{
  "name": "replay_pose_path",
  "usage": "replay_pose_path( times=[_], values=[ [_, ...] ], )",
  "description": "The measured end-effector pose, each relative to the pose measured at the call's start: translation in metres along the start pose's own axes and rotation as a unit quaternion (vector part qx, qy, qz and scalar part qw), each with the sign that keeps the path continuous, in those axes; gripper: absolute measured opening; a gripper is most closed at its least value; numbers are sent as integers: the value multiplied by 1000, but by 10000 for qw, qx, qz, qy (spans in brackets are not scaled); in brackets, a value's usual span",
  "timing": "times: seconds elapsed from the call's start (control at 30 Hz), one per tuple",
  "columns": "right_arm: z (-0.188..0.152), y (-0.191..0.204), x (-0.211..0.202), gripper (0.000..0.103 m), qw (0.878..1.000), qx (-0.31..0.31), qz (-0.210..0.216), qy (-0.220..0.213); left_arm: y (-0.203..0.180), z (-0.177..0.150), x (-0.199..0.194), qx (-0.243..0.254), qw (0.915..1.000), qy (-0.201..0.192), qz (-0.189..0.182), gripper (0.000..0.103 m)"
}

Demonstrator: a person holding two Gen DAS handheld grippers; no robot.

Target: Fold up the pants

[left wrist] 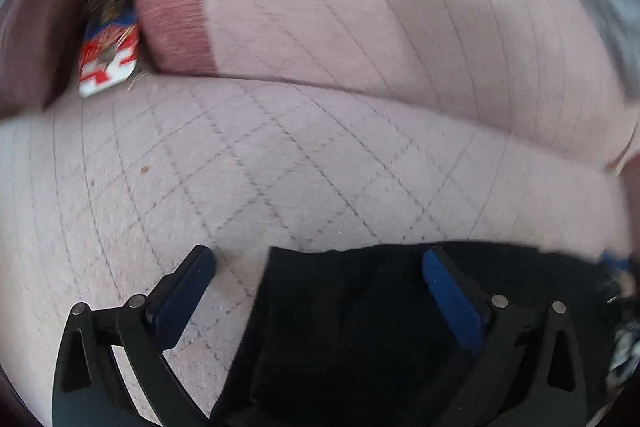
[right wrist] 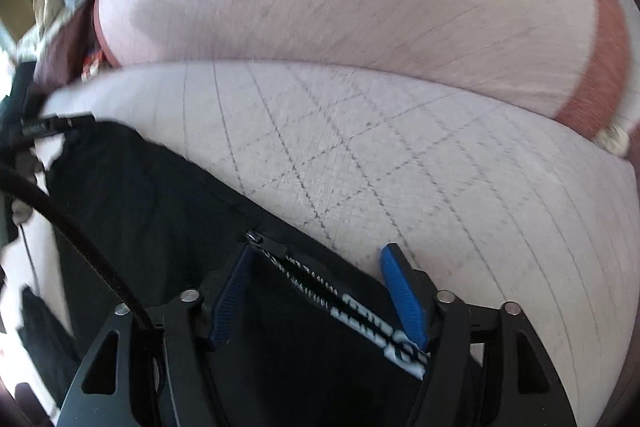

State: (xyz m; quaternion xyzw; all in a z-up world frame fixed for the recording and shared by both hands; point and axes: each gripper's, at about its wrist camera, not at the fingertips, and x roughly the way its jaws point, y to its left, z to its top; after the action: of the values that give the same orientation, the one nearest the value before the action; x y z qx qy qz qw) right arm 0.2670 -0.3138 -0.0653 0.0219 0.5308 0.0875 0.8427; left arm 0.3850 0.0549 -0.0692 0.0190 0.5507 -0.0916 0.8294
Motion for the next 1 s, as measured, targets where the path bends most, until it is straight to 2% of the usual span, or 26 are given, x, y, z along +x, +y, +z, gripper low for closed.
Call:
replay_pose_path(
  times=[0.07, 0.1, 0.13, 0.17, 0.2, 0.23, 0.3, 0.5, 0.6, 0.67, 0.77, 0.9, 1.0],
  values=[
    [0, 4, 5, 80, 9998, -168, -103, -57, -12, -6, 0, 200, 9996, -82, 163, 101],
    [0, 7, 5, 72, 9997, -216, -127, -76, -18, -10, -5, 241, 9994, -187, 133, 82],
    [-1, 9, 2, 52, 9997, -203, 2, -102, -23, -14, -11, 297, 9992, -284, 27, 40],
    [-3, 11, -1, 42, 9998, -143, 107, -113, -27, -16, -17, 318, 9989, -320, -107, 13],
    [-4, 10, -3, 26, 9997, -46, 213, -92, -27, -18, -22, 192, 9987, -259, -396, 13],
    [-6, 9, -6, 15, 9991, 130, 398, -70, -27, -21, -28, 117, 9987, -346, -357, 13],
    [-10, 7, -13, 11, 9981, 349, 499, -76, -27, -27, -44, 57, 9980, -515, -350, 13],
    [-31, 19, -66, 9, 9965, 502, 487, -459, -21, -69, -128, 19, 9925, -1088, -553, 13],
    [-55, 37, -104, 9, 9965, 397, 436, -596, -21, -101, -171, 118, 9887, -1374, -582, 13],
    [-74, 49, -119, 9, 9965, 379, 435, -597, -19, -122, -187, 119, 9879, -1415, -624, 13],
    [-116, 67, -135, 9, 9966, 375, 474, -558, -10, -173, -206, 59, 9874, -1450, -628, 13],
    [-177, 80, -138, 9, 9976, 266, 490, -408, 5, -259, -221, -139, 9883, -1428, -525, 14],
    [-225, 90, -129, 9, 9988, 155, 426, -162, 17, -312, -208, -181, 9922, -1195, -314, 23]
  ],
)
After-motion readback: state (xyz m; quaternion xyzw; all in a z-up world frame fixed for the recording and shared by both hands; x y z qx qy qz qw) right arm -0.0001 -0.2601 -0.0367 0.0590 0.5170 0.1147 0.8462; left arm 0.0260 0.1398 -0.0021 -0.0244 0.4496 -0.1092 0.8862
